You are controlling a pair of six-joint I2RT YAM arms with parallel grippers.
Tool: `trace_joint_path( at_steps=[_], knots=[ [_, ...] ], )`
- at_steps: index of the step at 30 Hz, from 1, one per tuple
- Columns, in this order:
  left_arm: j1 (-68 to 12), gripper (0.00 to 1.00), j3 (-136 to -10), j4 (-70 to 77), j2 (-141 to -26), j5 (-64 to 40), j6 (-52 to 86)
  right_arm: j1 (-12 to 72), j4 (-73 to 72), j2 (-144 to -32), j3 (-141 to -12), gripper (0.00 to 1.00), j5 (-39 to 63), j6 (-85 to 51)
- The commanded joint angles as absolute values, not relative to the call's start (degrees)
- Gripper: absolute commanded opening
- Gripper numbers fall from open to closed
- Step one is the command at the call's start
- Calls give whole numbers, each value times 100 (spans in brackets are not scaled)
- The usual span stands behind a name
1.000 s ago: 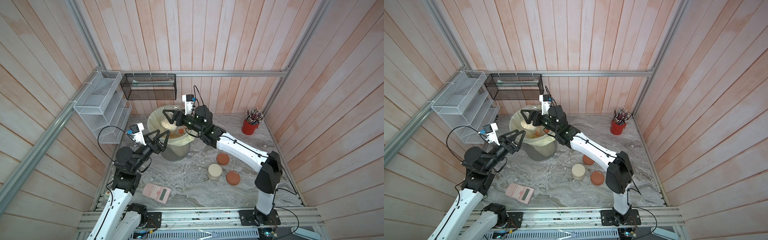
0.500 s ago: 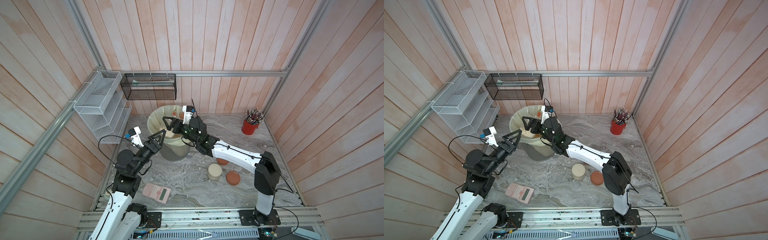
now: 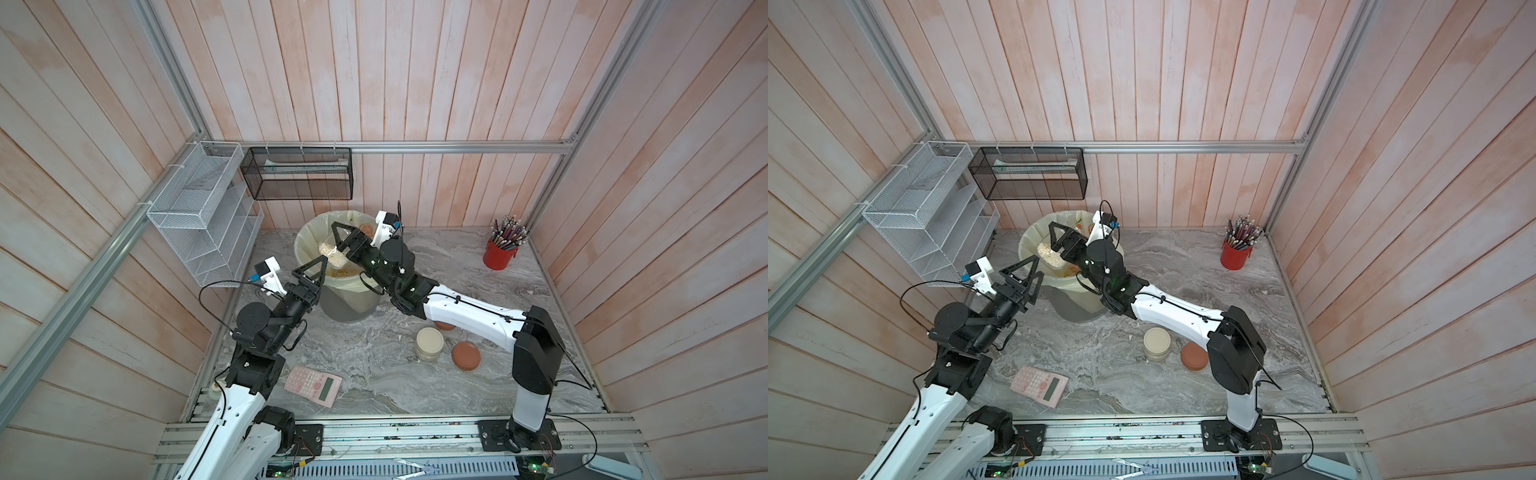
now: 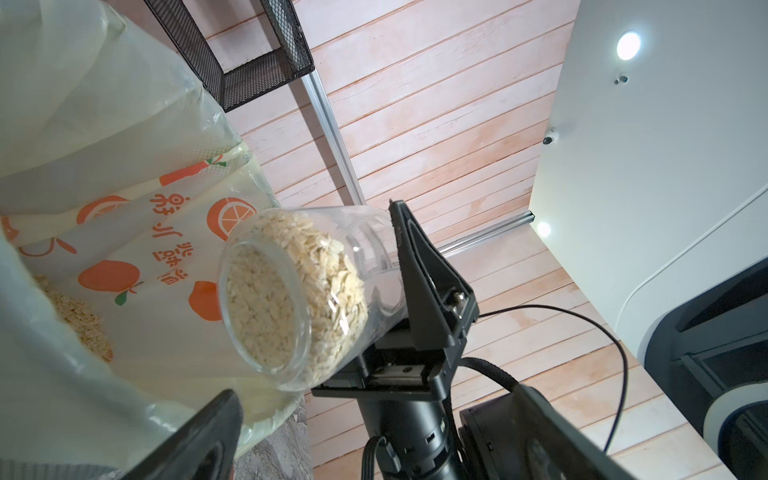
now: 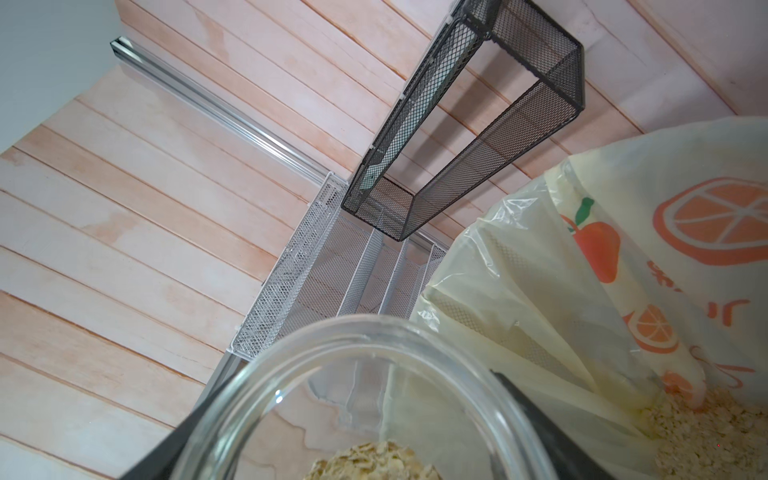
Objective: Empty expired oatmeal from jars
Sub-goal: Pour the expired oatmeal into the trash bin.
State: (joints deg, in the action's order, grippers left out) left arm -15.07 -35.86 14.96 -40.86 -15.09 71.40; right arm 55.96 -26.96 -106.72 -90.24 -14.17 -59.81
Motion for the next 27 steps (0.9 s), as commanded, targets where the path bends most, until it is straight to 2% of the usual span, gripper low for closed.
trace_joint_path(
  at_steps=[1,9,14,27],
  knots=[
    [-1613,100,-3410,1916,-4148,-1195,7321,5686,-2962,-10474,-9335,45,-1735,-6488],
    [-1630,100,-3148,2426,-4180,-696,7346,5756,-2252,-10497,-9715,44,-1956,-7009],
    [-1707,100,-3132,3081,-4642,-662,7533,5792,-1807,-10765,-10253,44,-1983,-7212],
    [-1868,100,-3209,3835,-4952,-17,7214,5858,-1510,-11350,-11016,44,-2085,-7631]
  ],
)
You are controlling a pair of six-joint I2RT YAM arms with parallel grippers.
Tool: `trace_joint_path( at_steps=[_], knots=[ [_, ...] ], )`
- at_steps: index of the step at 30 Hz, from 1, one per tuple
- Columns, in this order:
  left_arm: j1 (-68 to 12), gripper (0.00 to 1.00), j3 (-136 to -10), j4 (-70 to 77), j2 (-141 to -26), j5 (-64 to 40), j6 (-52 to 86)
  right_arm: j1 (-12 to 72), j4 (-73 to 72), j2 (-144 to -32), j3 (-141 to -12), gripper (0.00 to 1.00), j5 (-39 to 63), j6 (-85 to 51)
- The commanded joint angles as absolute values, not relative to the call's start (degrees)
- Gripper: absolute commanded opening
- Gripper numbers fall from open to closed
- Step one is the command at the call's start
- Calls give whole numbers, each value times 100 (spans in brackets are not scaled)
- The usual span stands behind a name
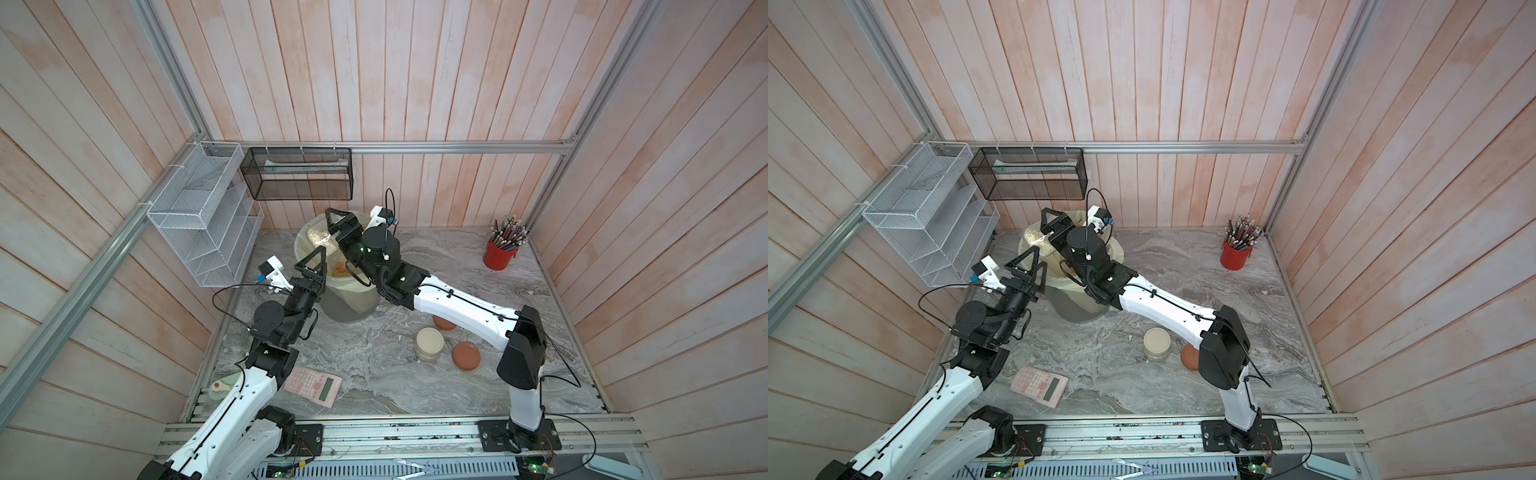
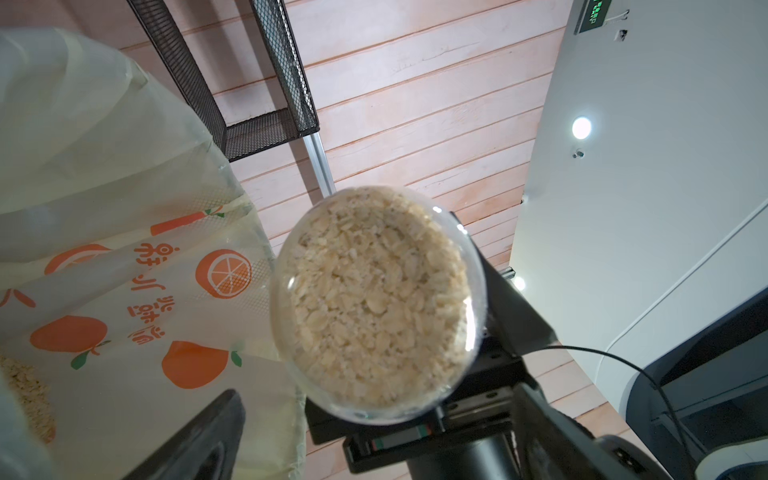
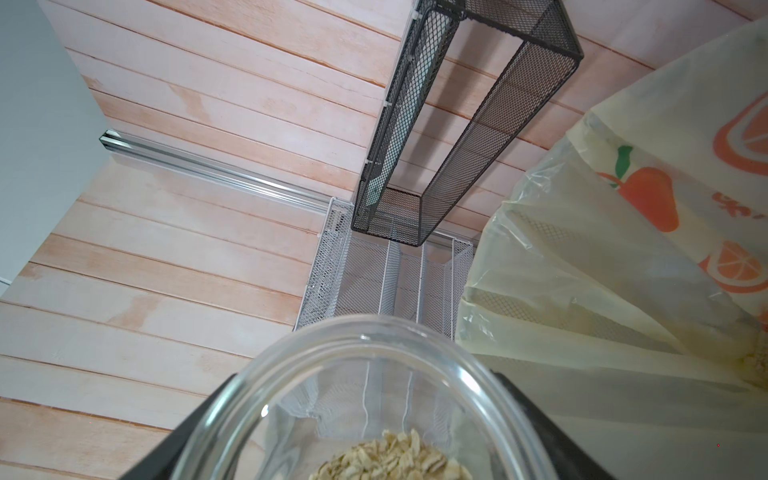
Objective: Empty expired oatmeal from jars
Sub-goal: Pour the expired oatmeal into the trash bin.
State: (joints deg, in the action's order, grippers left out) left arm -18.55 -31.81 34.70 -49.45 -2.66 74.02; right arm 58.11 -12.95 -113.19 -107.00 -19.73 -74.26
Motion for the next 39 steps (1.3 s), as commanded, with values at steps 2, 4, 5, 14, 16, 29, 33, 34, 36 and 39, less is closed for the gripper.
trace_joint_path(
  at_steps=[2,4,5,14,16,29,33,34,36,39],
  knots=[
    [-1872,100,-3221,3946,-4986,34,7157,5864,-1498,-11388,-11035,44,-2107,-7651],
    [-1869,100,-3223,4125,-5061,31,7180,5884,-1485,-11440,-11098,44,-2117,-7647],
    [-1872,100,-3225,4184,-5101,12,7211,5888,-1473,-11456,-11117,44,-2121,-7661],
    [-2002,100,-3208,4658,-5427,270,7342,5950,-1480,-11566,-11287,44,-2182,-7663],
    [-2060,100,-3245,4695,-5483,317,7317,5959,-1492,-11560,-11260,44,-2191,-7682],
    [-2250,100,-3226,5193,-5718,868,7211,5957,-1717,-11431,-10981,44,-2251,-7747],
    [-2246,100,-3315,5348,-5924,881,7188,5959,-1824,-11400,-10911,44,-2255,-7695],
    [-2250,100,-3354,5395,-5990,862,7181,5959,-1831,-11399,-10899,44,-2242,-7716],
    [-2252,100,-3422,5431,-6094,851,7186,5953,-1837,-11416,-10893,44,-2230,-7749],
    [-2248,100,-3416,5609,-6209,938,7221,5958,-1844,-11424,-10885,44,-2202,-7789]
  ],
)
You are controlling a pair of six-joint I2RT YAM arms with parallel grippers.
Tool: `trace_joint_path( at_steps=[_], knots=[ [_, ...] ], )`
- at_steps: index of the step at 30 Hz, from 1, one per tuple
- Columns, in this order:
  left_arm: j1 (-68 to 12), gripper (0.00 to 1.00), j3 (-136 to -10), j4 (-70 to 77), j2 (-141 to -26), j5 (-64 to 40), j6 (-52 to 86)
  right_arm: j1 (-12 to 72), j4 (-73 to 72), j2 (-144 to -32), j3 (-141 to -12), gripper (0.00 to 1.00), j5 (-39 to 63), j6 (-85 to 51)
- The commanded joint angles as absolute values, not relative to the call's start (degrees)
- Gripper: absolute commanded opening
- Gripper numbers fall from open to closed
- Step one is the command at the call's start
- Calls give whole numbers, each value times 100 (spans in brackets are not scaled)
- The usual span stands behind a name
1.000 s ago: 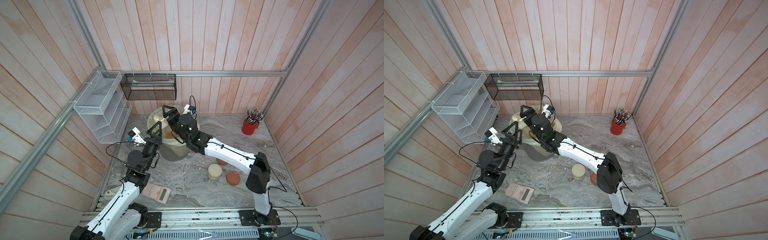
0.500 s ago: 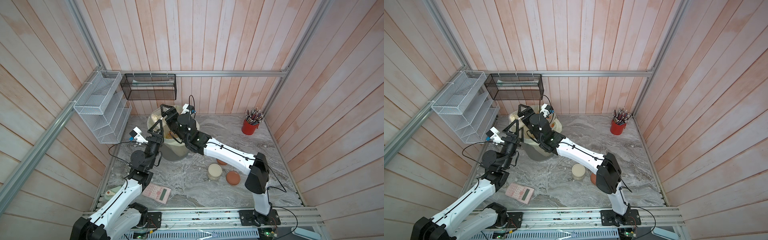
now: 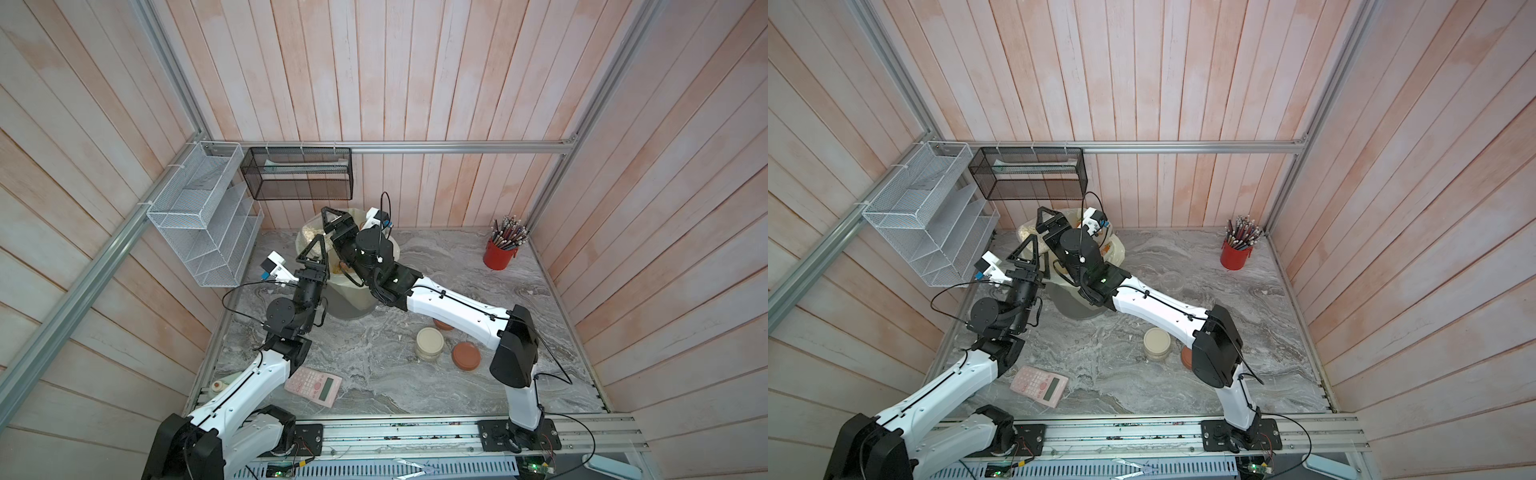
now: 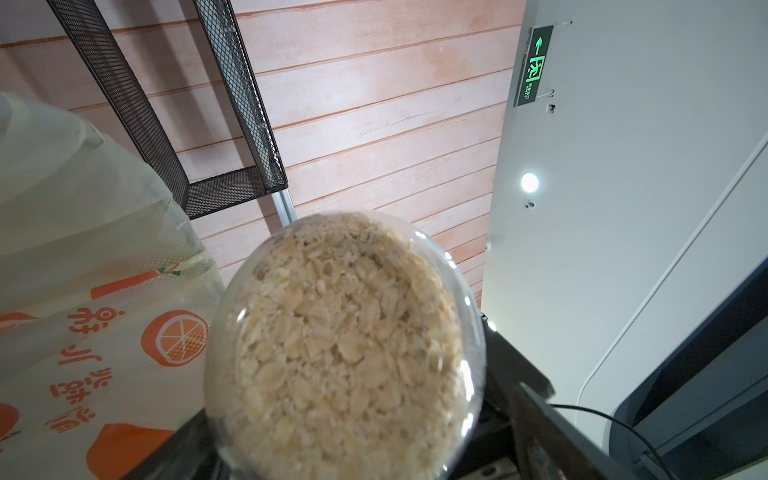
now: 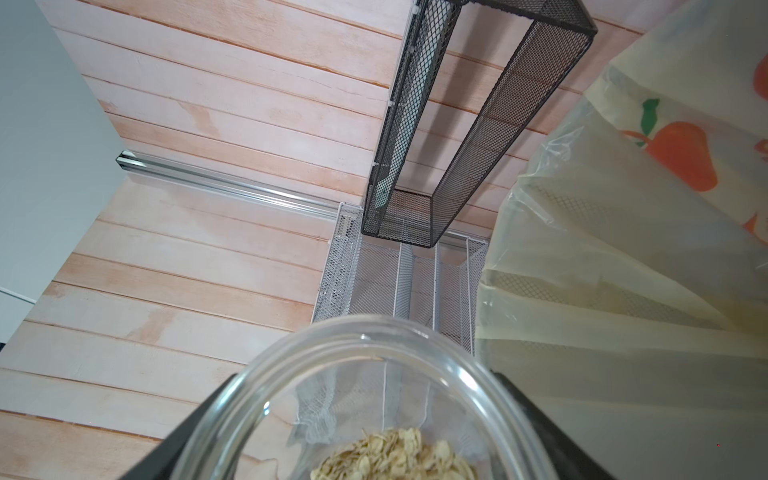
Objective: Empty expired oatmeal from jars
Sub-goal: Pour the expired oatmeal into the trash bin.
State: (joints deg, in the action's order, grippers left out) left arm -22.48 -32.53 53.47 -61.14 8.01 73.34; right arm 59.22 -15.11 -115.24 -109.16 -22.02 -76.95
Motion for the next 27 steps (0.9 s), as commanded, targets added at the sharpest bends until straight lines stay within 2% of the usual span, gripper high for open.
trace_joint_path(
  at_steps=[1,12,23,27],
  knots=[
    [-2249,100,-3416,5646,-6222,996,7220,5959,-1846,-11416,-10876,44,-2210,-7784],
    [-2250,100,-3574,5354,-6184,1373,7362,5948,-1898,-11365,-10822,44,-2203,-7806],
    [-2263,100,-4596,3342,-6174,1495,7322,5924,-1590,-11373,-11065,44,-1994,-8193],
    [-2276,100,-4631,3336,-6254,1544,7444,5917,-1664,-11364,-11060,44,-1996,-8281]
  ],
)
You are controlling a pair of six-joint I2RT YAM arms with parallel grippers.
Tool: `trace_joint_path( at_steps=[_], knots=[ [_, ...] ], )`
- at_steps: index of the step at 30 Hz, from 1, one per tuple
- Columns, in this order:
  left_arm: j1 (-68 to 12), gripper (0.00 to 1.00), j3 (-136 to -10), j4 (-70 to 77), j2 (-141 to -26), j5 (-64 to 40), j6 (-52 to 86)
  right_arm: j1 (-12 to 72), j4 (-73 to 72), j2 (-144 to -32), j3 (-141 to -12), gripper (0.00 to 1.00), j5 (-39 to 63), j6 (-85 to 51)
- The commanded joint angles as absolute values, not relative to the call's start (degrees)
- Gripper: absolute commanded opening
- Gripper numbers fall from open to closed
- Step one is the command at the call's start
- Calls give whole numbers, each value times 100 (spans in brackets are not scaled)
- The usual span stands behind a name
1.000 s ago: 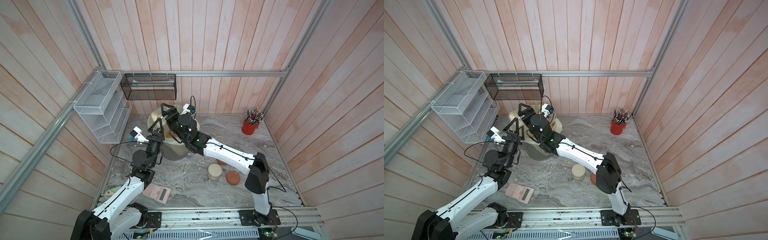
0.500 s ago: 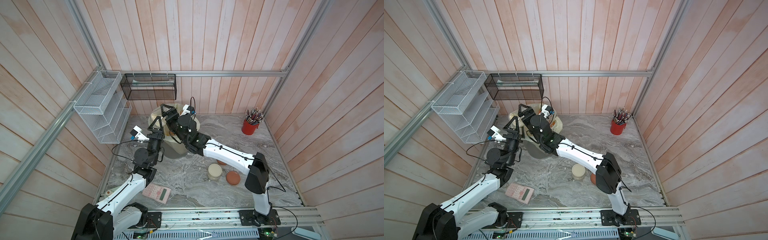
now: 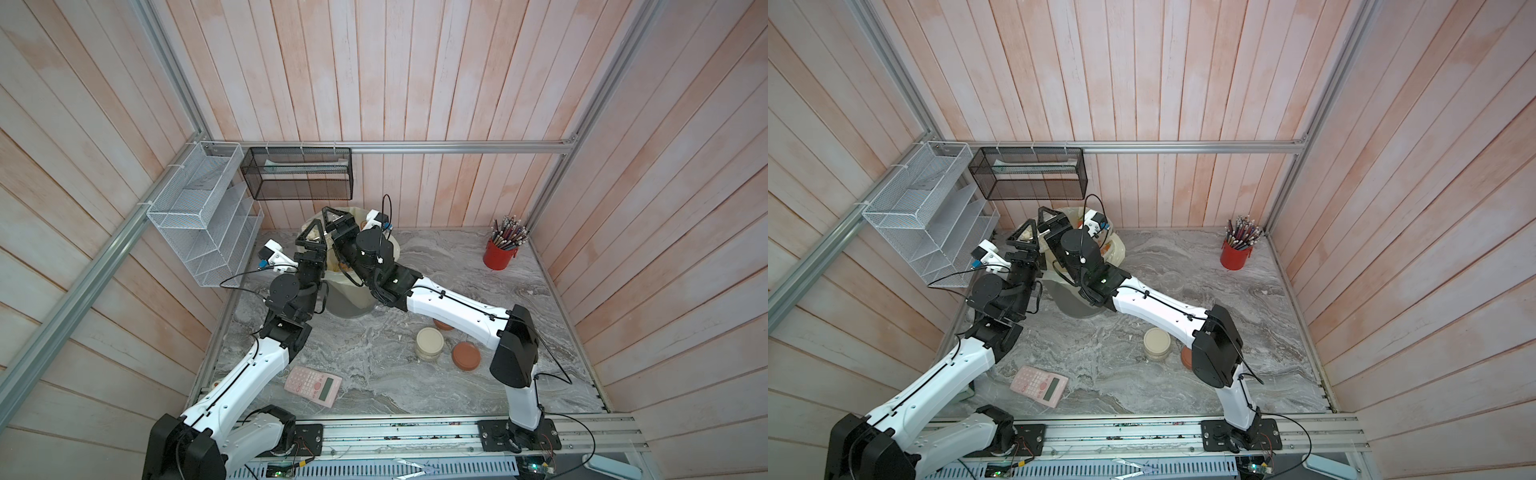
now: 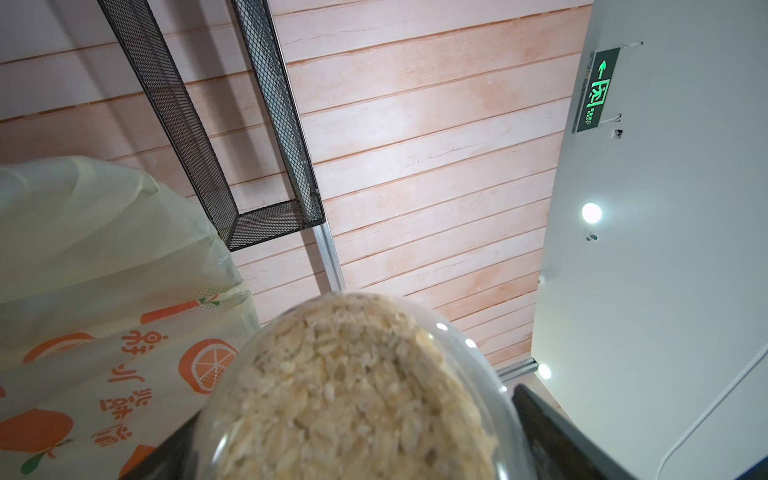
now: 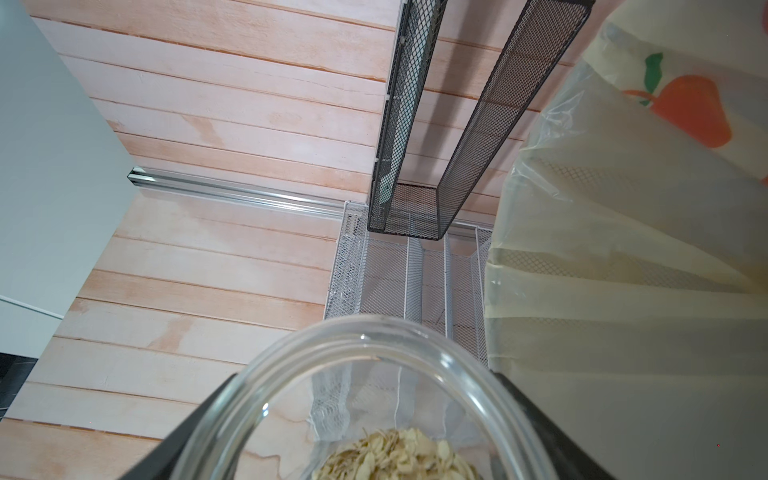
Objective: Empty expired oatmeal from jars
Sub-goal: Pour the expired oatmeal into the trash bin.
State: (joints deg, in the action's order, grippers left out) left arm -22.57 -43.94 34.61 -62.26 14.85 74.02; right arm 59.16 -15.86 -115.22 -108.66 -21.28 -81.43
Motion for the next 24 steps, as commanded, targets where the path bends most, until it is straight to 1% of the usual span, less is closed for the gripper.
trace_joint_path(
  at_steps=[1,5,9,15,24],
  knots=[
    [-2285,100,-4653,3311,-6294,1570,7461,5915,-1682,-11372,-11054,44,-1987,-8278],
    [-2330,100,-4648,3310,-6423,1753,7699,5907,-1666,-11383,-11099,44,-1942,-8312],
    [-2430,100,-4840,3129,-6491,2065,7594,5897,-1687,-11365,-11044,44,-1921,-8368],
    [-2566,100,-4863,3135,-6534,2485,7802,5889,-1790,-11371,-11032,44,-1918,-8378],
    [-2592,99,-5130,2972,-6738,2461,7748,5849,-1861,-11367,-11004,44,-1815,-8455]
  ],
)
